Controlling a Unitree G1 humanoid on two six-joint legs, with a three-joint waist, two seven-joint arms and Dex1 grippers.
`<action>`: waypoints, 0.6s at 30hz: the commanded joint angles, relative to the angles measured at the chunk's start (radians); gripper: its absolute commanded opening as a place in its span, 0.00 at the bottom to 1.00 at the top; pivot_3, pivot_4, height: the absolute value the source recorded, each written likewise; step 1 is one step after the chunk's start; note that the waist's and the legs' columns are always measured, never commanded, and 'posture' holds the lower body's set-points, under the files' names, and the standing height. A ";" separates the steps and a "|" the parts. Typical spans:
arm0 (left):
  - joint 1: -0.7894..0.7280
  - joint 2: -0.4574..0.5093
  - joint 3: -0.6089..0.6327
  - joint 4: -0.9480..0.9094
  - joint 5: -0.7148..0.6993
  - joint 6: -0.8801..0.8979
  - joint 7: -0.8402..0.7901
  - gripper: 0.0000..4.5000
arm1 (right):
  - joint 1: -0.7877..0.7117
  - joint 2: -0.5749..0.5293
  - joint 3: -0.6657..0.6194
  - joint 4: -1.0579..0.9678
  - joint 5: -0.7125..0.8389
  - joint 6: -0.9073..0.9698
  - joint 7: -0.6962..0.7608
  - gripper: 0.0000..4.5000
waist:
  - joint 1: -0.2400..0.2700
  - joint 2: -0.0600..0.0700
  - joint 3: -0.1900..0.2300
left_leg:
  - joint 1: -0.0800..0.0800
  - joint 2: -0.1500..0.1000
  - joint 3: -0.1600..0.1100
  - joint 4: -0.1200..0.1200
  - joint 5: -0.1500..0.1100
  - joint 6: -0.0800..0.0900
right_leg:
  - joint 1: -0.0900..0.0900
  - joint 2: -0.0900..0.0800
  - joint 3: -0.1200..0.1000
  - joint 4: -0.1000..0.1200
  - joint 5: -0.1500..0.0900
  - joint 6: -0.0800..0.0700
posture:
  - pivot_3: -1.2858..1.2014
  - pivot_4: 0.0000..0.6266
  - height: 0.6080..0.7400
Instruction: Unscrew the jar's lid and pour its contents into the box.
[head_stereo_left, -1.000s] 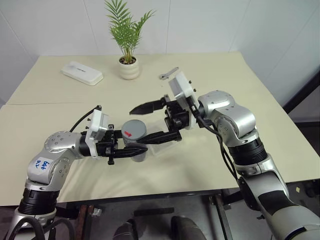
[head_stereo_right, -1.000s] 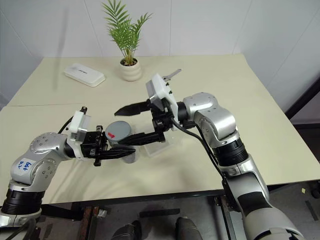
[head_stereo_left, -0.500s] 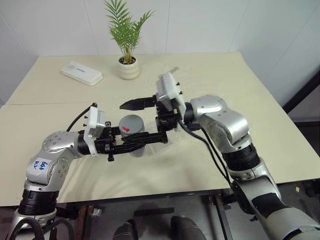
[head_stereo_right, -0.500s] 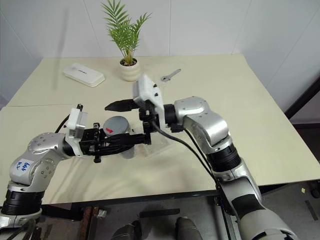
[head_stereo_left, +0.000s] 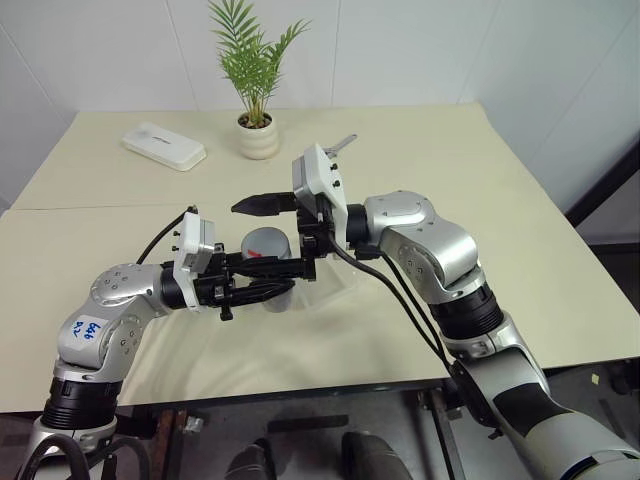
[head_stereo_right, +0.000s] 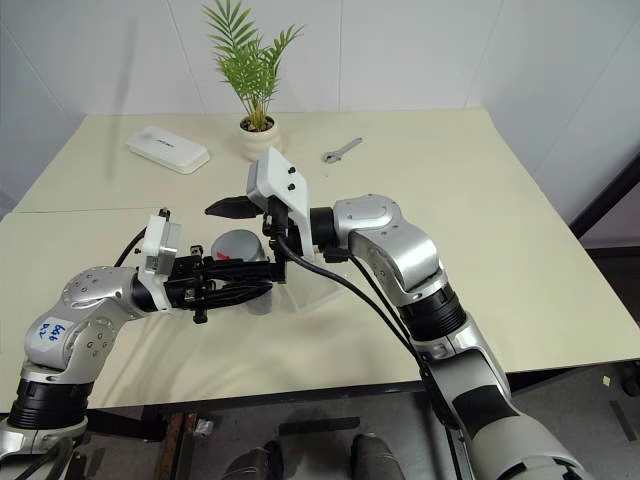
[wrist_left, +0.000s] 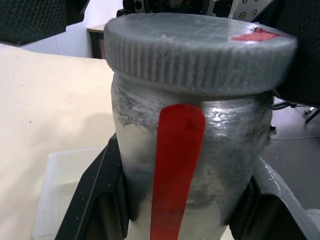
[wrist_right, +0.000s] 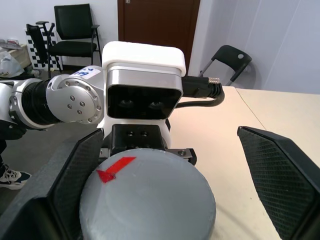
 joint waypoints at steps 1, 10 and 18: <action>0.004 0.001 0.013 -0.044 -0.019 -0.019 -0.021 0.43 | -0.020 -0.049 -0.051 0.038 -0.028 -0.035 -0.001 1.00 | 0.000 0.000 0.000 | 0.000 0.000 0.000 0.000 0.000 0.000 | 0.000 0.000 0.000 0.000 0.000 0.000 | 0.52 0.24 1.00; 0.012 -0.010 0.018 -0.038 -0.019 -0.042 -0.020 0.43 | -0.017 -0.138 -0.099 0.111 -0.012 -0.069 0.056 1.00 | -0.001 0.000 0.000 | 0.000 0.000 0.000 0.000 0.000 0.000 | 0.000 0.000 0.000 0.000 0.000 0.000 | 0.52 0.24 1.00; 0.013 -0.001 0.027 -0.028 -0.015 -0.045 -0.034 0.43 | -0.010 -0.215 -0.140 0.156 0.015 -0.088 0.085 1.00 | 0.002 0.000 0.000 | 0.000 0.000 0.000 0.000 0.000 0.000 | 0.000 0.000 0.000 0.000 0.000 0.000 | 0.52 0.24 1.00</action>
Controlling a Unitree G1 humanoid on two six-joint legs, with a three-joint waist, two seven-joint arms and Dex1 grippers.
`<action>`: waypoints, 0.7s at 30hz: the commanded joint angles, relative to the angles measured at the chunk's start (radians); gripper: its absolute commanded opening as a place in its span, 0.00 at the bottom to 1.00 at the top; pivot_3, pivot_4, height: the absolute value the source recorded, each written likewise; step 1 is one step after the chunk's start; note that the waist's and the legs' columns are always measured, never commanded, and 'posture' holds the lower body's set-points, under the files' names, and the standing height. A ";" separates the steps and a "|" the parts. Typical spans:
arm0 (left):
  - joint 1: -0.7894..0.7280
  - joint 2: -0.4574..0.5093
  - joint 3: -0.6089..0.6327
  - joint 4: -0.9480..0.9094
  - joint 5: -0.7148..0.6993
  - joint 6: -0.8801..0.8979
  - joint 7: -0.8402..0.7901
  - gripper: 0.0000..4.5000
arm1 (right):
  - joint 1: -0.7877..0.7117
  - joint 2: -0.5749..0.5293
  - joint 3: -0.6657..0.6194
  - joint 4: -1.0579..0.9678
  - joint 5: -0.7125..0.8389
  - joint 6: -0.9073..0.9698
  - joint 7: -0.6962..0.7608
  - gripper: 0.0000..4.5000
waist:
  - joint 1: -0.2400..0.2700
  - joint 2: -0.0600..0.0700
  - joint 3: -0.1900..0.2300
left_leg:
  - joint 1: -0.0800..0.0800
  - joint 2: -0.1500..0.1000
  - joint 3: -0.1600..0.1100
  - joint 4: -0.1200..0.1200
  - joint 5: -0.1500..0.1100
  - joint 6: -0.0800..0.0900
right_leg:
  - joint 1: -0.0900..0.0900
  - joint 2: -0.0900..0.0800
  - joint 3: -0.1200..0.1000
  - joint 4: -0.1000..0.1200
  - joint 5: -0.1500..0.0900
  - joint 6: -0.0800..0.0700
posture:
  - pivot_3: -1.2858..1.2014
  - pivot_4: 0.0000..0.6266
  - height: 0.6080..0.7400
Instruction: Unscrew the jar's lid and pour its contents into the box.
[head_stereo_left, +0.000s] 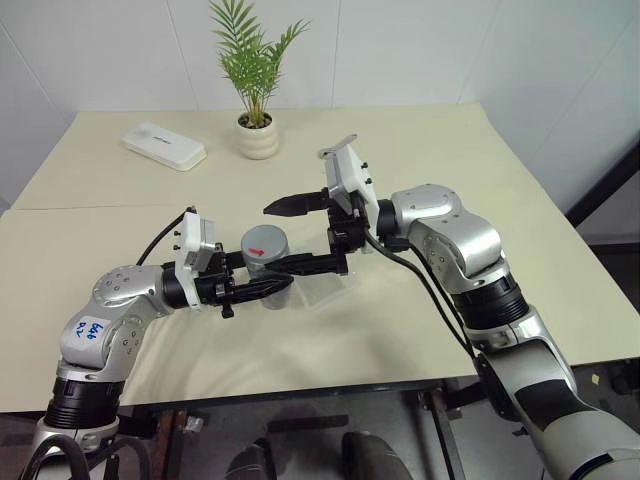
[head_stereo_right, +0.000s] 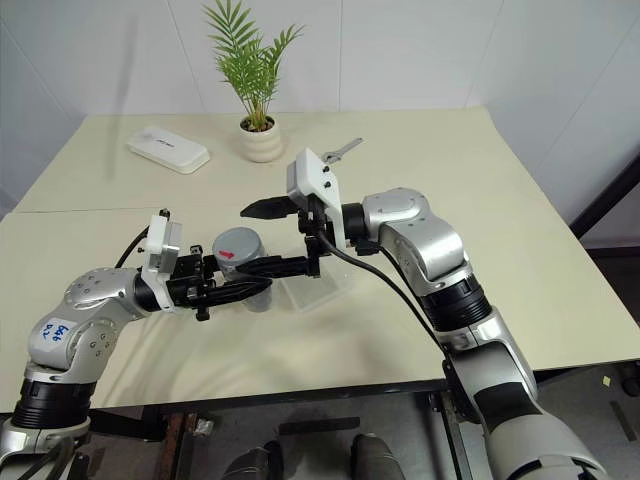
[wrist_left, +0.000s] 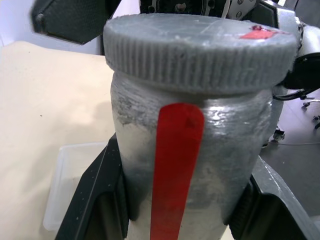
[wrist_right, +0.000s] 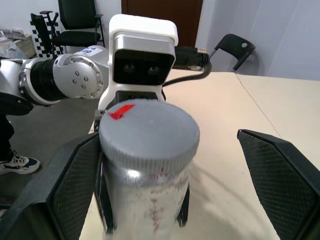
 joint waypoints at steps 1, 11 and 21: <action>0.011 0.014 0.023 -0.048 -0.025 -0.037 -0.056 0.43 | -0.005 -0.090 -0.133 0.074 -0.015 -0.025 -0.027 1.00 | 0.002 0.000 0.000 | 0.000 0.000 0.000 0.000 0.000 0.000 | 0.000 0.000 0.000 0.000 0.000 0.000 | 0.52 0.24 1.00; -0.004 0.013 0.024 -0.029 -0.004 -0.037 -0.058 0.43 | 0.029 -0.058 -0.159 -0.080 0.119 0.089 0.043 1.00 | -0.004 0.000 0.000 | 0.000 0.003 0.000 0.000 -0.001 -0.001 | -0.001 0.003 0.001 0.001 -0.001 -0.001 | 0.52 0.24 1.00; -0.019 0.004 0.001 -0.022 0.007 -0.034 -0.053 0.43 | 0.014 0.061 -0.049 -0.181 0.056 0.161 -0.103 1.00 | -0.001 0.000 0.000 | 0.000 0.003 0.000 0.005 -0.001 -0.002 | 0.000 0.002 0.002 0.003 0.000 -0.001 | 0.52 0.24 1.00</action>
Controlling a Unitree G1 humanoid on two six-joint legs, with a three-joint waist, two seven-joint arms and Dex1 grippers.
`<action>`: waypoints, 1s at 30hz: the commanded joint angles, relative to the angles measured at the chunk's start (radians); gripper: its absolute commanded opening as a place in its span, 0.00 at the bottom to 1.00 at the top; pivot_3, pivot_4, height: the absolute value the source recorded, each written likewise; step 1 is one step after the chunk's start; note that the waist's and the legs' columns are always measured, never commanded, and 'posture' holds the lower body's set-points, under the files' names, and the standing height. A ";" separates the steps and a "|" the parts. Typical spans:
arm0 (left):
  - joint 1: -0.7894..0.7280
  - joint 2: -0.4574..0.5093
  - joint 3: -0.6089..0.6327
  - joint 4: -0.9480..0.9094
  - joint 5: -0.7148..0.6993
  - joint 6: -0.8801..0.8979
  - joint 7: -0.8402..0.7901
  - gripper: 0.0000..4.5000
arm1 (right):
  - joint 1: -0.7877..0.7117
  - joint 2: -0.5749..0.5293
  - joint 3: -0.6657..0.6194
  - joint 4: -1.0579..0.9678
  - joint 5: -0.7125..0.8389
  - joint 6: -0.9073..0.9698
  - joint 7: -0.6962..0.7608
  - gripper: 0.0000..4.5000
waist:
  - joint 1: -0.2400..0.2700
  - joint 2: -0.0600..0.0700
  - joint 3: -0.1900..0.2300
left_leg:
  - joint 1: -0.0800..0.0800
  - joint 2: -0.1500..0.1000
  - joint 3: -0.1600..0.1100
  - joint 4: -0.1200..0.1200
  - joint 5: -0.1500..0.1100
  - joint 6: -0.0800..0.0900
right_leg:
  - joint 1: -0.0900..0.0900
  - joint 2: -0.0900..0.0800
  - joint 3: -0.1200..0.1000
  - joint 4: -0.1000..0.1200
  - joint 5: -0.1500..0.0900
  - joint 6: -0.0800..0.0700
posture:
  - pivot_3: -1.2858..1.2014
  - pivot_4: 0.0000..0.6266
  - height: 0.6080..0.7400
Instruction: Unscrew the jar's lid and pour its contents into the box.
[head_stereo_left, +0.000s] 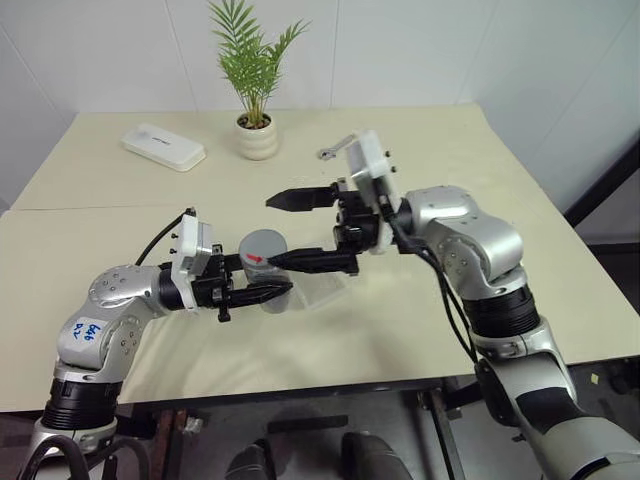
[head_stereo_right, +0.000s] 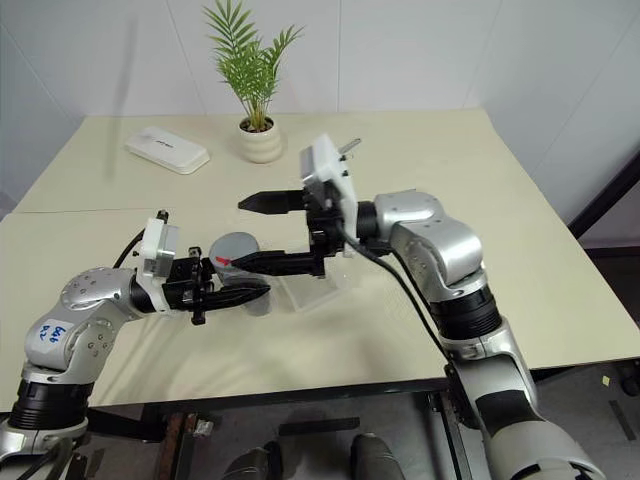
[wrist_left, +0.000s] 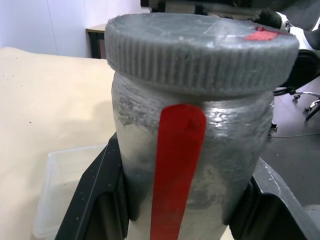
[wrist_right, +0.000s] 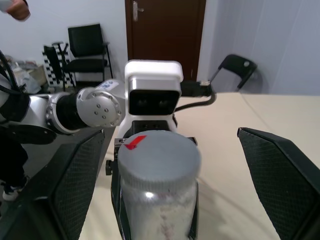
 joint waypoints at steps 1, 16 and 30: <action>-0.019 -0.002 0.001 -0.015 -0.001 -0.016 -0.002 0.43 | -0.036 0.032 0.019 -0.015 -0.035 0.007 -0.057 1.00 | 0.000 0.000 0.000 | 0.000 0.000 0.000 0.000 0.000 0.000 | 0.000 0.000 0.000 0.000 0.000 0.000 | 0.52 0.24 1.00; -0.022 -0.006 -0.004 -0.017 -0.003 -0.017 0.004 0.43 | -0.078 0.099 0.044 0.072 -0.122 -0.018 -0.128 1.00 | 0.000 0.000 0.000 | 0.000 0.000 0.000 -0.001 0.000 0.000 | -0.001 0.000 0.000 0.000 0.000 -0.001 | 0.52 0.24 1.00; -0.017 -0.006 -0.006 -0.009 -0.003 -0.030 -0.003 0.43 | -0.059 -0.083 -0.061 0.172 -0.119 -0.088 -0.081 1.00 | 0.001 0.000 0.000 | 0.000 0.000 0.000 -0.001 0.000 0.000 | -0.001 0.000 0.000 -0.001 0.000 0.000 | 0.52 0.24 1.00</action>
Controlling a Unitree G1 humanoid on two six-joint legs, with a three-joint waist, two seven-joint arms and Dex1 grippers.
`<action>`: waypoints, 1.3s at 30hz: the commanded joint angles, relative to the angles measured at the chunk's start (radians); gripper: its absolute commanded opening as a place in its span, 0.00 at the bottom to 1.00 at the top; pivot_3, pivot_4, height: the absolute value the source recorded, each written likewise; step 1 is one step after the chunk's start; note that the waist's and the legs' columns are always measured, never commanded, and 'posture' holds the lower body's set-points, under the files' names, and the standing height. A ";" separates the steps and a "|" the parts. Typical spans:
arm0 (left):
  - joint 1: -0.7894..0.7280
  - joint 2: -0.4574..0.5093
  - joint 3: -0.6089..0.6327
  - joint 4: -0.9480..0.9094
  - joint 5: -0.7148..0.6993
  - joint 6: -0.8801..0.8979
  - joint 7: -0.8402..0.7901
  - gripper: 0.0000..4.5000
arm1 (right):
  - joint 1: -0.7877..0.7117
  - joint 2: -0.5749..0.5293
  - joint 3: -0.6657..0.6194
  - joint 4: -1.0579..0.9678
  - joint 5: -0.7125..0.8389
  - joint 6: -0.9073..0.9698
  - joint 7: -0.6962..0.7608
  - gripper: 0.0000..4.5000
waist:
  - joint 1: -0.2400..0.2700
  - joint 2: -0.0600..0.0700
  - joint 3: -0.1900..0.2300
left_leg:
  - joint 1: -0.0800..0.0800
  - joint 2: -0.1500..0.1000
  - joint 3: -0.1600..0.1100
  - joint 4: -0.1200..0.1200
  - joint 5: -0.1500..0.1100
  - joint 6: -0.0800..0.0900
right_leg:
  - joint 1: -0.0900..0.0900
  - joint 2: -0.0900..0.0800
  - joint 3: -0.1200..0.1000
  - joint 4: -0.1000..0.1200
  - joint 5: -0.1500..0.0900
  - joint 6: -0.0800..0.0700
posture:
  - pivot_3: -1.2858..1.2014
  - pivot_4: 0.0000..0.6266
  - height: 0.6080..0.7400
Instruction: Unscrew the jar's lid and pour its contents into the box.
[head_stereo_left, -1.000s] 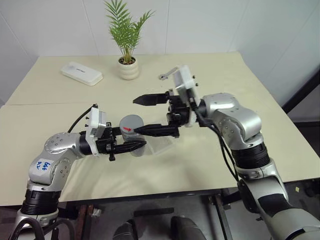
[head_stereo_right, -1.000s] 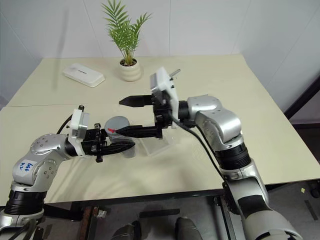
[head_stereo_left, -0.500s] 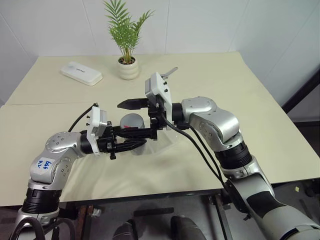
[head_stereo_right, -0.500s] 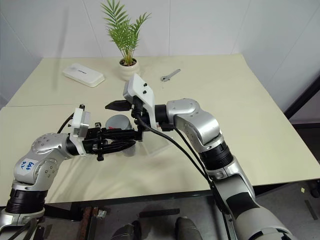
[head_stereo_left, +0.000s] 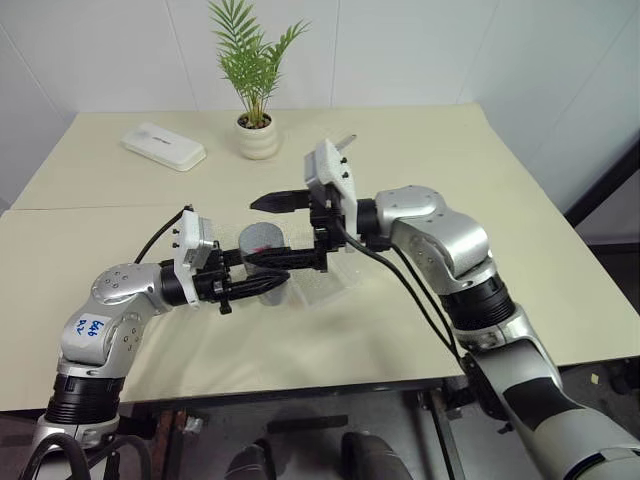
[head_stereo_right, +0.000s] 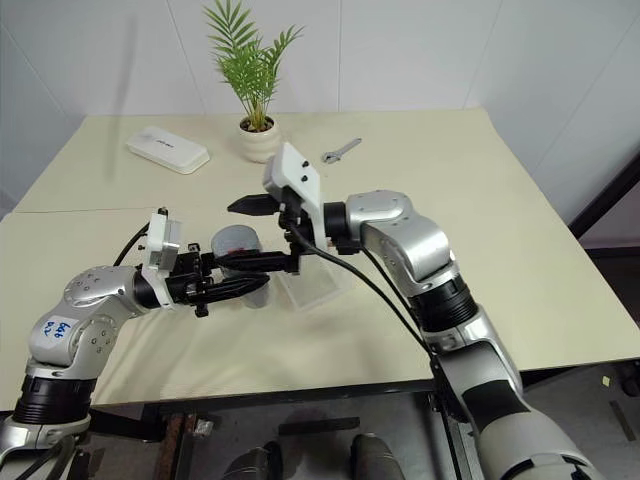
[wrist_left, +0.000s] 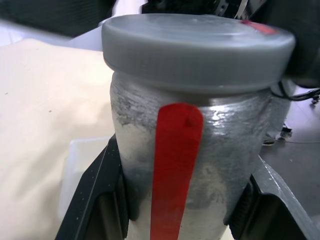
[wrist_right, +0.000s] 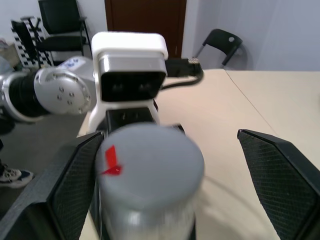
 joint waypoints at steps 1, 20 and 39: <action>-0.004 0.000 -0.005 -0.061 -0.023 -0.032 -0.054 0.43 | 0.014 -0.100 -0.134 0.054 -0.024 -0.039 -0.024 1.00 | -0.001 0.000 0.000 | 0.000 0.000 0.000 0.000 0.000 0.000 | 0.000 0.000 0.000 0.000 0.000 0.000 | 0.52 0.24 1.00; -0.002 0.012 0.008 -0.056 -0.016 -0.022 -0.068 0.43 | 0.067 -0.140 -0.226 -0.075 0.110 0.051 0.036 1.00 | -0.003 0.000 0.000 | 0.000 0.001 0.001 0.000 -0.001 0.000 | 0.000 0.002 0.002 -0.001 0.000 0.001 | 0.52 0.24 1.00; -0.027 0.007 -0.013 -0.048 -0.008 -0.007 -0.070 0.43 | 0.018 0.045 -0.020 -0.214 0.054 0.183 -0.133 1.00 | -0.001 0.000 0.000 | 0.000 0.001 0.001 0.001 -0.001 0.000 | 0.000 0.001 0.002 0.000 0.000 0.000 | 0.52 0.24 1.00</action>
